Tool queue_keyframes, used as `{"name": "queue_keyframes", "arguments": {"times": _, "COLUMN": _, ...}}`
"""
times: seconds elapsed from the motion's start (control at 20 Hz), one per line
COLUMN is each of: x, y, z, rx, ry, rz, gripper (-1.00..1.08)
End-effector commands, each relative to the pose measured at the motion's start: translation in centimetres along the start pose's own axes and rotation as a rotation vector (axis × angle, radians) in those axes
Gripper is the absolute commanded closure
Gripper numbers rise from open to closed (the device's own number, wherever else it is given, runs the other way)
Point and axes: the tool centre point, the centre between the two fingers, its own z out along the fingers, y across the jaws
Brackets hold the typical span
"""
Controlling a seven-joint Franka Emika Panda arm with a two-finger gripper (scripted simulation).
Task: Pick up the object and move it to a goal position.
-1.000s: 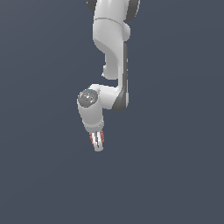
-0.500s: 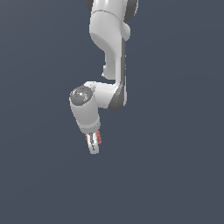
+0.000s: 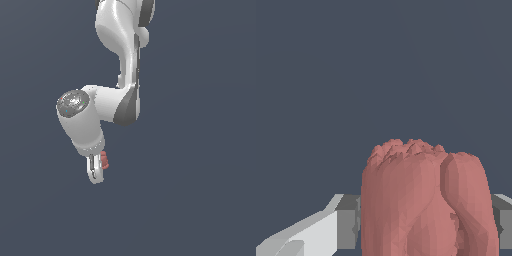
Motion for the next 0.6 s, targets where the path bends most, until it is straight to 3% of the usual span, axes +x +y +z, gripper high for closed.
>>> {"name": "queue_keyframes", "arguments": {"times": 0.0, "x": 0.8, "y": -0.8, "z": -1.4, "rx": -0.001, "ry": 0.0, "rz": -0.001, "gripper": 1.08}}
{"name": "queue_keyframes", "arguments": {"times": 0.55, "x": 3.3, "y": -3.7, "z": -5.6, "rx": -0.001, "ry": -0.001, "rz": -0.001, "gripper": 1.08}}
